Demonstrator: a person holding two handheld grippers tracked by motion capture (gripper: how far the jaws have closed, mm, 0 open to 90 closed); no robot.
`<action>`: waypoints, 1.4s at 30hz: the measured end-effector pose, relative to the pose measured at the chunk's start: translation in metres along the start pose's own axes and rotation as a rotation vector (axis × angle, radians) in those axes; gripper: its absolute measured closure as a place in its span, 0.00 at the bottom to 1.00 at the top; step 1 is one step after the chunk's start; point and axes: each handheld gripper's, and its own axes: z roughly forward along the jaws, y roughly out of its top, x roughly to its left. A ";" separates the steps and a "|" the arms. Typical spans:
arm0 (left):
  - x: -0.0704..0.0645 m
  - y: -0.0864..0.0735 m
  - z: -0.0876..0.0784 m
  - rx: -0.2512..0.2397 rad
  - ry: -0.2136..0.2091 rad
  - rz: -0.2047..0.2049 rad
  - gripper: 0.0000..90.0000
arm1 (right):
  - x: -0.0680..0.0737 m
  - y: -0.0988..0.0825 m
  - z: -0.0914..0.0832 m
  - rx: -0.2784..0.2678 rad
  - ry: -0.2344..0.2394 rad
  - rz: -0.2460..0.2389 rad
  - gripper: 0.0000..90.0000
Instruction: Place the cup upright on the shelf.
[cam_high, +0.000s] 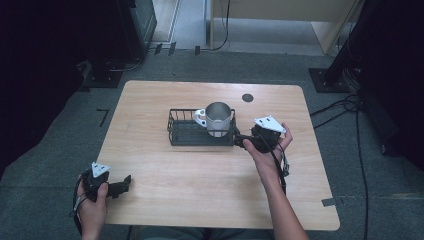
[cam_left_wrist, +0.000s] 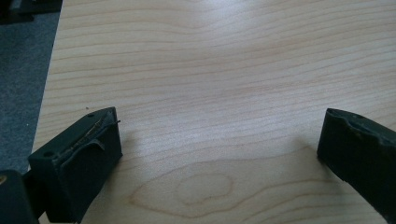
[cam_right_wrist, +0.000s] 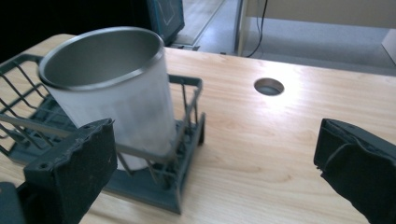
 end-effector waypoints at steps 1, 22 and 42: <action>0.000 0.000 0.000 0.000 0.000 0.000 0.00 | -0.002 -0.002 -0.001 0.002 -0.002 0.002 0.00; 0.000 0.000 0.000 0.001 0.001 0.002 0.00 | -0.046 -0.038 -0.022 0.039 -0.078 0.050 0.00; 0.000 0.000 0.000 0.000 0.000 0.001 0.00 | -0.077 -0.068 -0.039 0.076 -0.136 0.092 0.00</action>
